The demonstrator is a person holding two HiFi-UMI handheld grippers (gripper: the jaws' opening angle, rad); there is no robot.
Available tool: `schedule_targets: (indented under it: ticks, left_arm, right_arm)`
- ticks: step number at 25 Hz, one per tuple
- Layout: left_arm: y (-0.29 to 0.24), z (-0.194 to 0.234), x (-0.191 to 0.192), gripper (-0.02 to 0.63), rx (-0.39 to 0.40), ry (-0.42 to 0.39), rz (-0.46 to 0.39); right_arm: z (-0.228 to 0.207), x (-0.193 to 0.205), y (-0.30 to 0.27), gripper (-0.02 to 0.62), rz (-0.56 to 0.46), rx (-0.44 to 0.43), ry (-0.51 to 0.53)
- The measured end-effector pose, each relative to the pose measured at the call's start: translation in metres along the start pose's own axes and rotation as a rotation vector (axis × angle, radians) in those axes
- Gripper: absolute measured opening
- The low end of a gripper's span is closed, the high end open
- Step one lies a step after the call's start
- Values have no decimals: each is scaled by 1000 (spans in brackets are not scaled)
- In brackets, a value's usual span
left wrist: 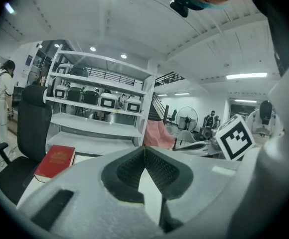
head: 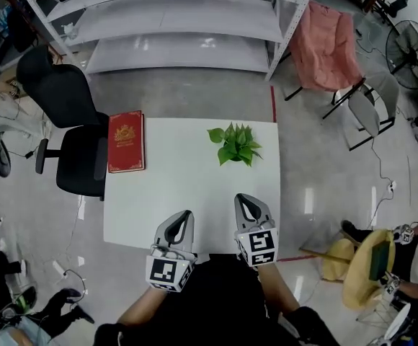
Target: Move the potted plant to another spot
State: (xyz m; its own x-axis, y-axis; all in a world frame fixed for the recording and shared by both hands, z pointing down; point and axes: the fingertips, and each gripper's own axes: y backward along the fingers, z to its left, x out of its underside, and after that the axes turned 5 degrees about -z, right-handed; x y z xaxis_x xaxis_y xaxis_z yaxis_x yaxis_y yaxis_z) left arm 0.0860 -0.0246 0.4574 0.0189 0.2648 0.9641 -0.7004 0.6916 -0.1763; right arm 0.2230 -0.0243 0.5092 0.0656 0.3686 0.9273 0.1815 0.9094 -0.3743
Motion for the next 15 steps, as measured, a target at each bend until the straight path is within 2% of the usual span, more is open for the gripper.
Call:
schedule_targets:
  ticks: [4,8,15]
  left_arm:
    - [-25,-13,-3,18,-44,19,-3]
    - [-43,-19,-4,18,-72,22,-17]
    - [-65,-14,1,18,-44,-2,-8]
  right_arm:
    - [-28,22,-30,14,98,-62,71]
    - [-49,37,-58,14,176,-104,210]
    - [-53,68,-104,15,305,-133,444]
